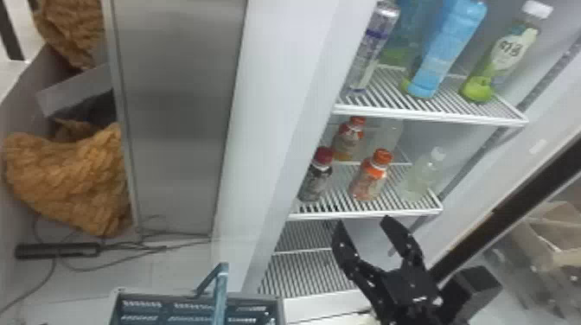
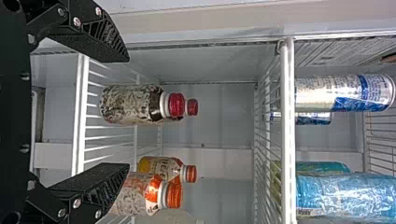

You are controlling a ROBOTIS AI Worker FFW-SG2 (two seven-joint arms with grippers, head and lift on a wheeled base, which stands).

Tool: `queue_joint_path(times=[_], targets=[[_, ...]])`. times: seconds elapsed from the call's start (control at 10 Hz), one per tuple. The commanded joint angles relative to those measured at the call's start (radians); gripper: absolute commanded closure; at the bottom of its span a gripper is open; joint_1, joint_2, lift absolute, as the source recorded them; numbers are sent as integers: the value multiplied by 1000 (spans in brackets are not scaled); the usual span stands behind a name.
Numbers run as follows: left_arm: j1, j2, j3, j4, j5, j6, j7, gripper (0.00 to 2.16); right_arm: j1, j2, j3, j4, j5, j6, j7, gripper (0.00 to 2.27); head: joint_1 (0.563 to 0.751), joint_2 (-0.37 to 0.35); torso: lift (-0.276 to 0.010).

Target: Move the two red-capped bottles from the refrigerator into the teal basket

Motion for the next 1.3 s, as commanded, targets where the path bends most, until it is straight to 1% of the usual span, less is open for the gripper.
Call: queue_joint_path(times=[0.0, 0.8, 1.0, 1.2], targets=[[0, 0, 1, 0, -1, 0, 0, 1164, 0, 0, 1, 0, 1, -4, 0, 225, 695, -350, -224], [2, 0, 3, 0, -1, -2, 0, 1164, -15, 0, 1, 15, 21, -4, 0, 223, 695, -350, -224], [0, 0, 1, 0, -1, 0, 0, 1164, -49, -2, 1, 54, 41, -4, 0, 223, 695, -350, -224], [-2, 0, -3, 0, -1, 0, 0, 1162, -123, -9, 7, 152, 57, -18, 0, 223, 695, -350, -224]])
